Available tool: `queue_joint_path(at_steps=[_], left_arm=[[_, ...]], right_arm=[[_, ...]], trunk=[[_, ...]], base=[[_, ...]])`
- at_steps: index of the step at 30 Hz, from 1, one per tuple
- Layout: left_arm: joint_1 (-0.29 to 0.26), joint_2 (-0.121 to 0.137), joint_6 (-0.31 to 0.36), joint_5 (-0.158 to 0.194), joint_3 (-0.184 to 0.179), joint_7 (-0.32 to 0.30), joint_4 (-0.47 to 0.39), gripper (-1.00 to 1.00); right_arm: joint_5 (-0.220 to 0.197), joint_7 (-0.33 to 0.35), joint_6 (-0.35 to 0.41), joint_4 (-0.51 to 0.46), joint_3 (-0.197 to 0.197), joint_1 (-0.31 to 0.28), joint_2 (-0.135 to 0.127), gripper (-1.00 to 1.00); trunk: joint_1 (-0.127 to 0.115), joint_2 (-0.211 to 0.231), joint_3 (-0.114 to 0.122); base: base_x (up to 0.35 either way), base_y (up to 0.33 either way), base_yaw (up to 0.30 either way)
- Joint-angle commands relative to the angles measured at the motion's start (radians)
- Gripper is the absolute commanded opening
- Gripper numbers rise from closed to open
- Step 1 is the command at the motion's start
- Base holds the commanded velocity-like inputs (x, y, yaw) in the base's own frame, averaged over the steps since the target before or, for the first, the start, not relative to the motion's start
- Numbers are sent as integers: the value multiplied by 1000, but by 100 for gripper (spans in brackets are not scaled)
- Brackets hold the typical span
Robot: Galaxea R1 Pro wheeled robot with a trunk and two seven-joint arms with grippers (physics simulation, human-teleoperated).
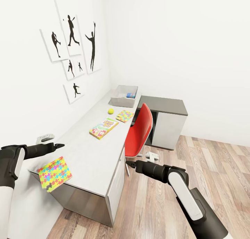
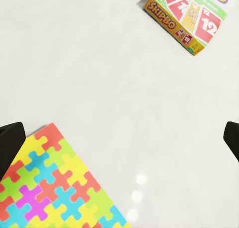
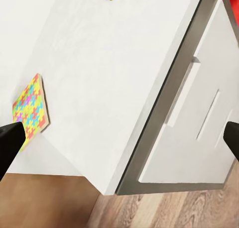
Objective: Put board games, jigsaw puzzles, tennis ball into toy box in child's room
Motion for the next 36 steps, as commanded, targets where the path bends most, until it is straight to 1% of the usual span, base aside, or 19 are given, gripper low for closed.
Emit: queue_joint_path(at_steps=[1, 4, 10, 12, 15, 17, 25, 27, 30, 31, 34, 35, 36], left_arm=[[-1, 0, 7, -3, 3, -5, 0, 100], [-1, 0, 19, -3, 4, -4, 0, 100], [-1, 1, 102, 1, 8, -15, 0, 100], [-1, 3, 123, 4, 21, -19, 0, 100], [-1, 7, 133, 8, 37, -21, 1, 100], [-1, 6, 136, 10, 41, -32, 1, 100], [1, 0, 139, 9, 39, -83, -7, 100], [13, 0, 139, 9, 39, -97, -6, 100], [51, -2, 139, 8, 39, -141, -6, 100], [54, -2, 139, 8, 38, -149, -6, 100], [75, -2, 139, 6, 39, -177, -3, 100], [95, -2, 137, 8, 39, -186, -5, 100], [97, -2, 137, 8, 39, -187, -6, 100]], right_arm=[[-11, -10, 1, -1, 2, -1, -1, 100], [-11, -10, 1, -1, 2, -1, 0, 100], [-12, -10, 1, -1, 2, -1, 0, 100], [-12, -10, 2, -1, 1, -1, -1, 100], [-12, -10, 2, -1, 0, -1, -3, 100], [-12, -11, 3, -1, -1, -1, -3, 100], [-20, -11, 6, -1, -13, -1, -7, 100], [-20, -10, 6, -1, -14, -1, -8, 100], [-22, -11, 8, -1, -31, -1, -7, 100], [-22, -12, 8, -1, -36, -1, -7, 100], [-22, -12, 9, -1, -68, -1, -5, 100], [-22, -12, 11, -1, -86, -1, -1, 100], [-22, -12, 11, -1, -88, -1, 0, 100]], trunk=[[0, -1, -1], [0, -1, -1], [0, -1, -1], [0, -1, -1], [0, -1, -1], [0, -1, -1], [0, -1, -1], [0, -1, -1], [0, -1, -1], [0, -1, -1], [0, -1, -1], [0, -1, -1], [0, -1, -1]], base=[[0, 0, 0], [0, 0, 0], [0, 0, 0], [-61, 19, 0], [-151, 71, 0], [-89, 41, 0], [-20, 9, 0], [-40, 4, 0], [-163, 77, 0], [-139, 72, 0], [-76, 40, 0], [-15, 8, 0], [-12, 6, 0]])
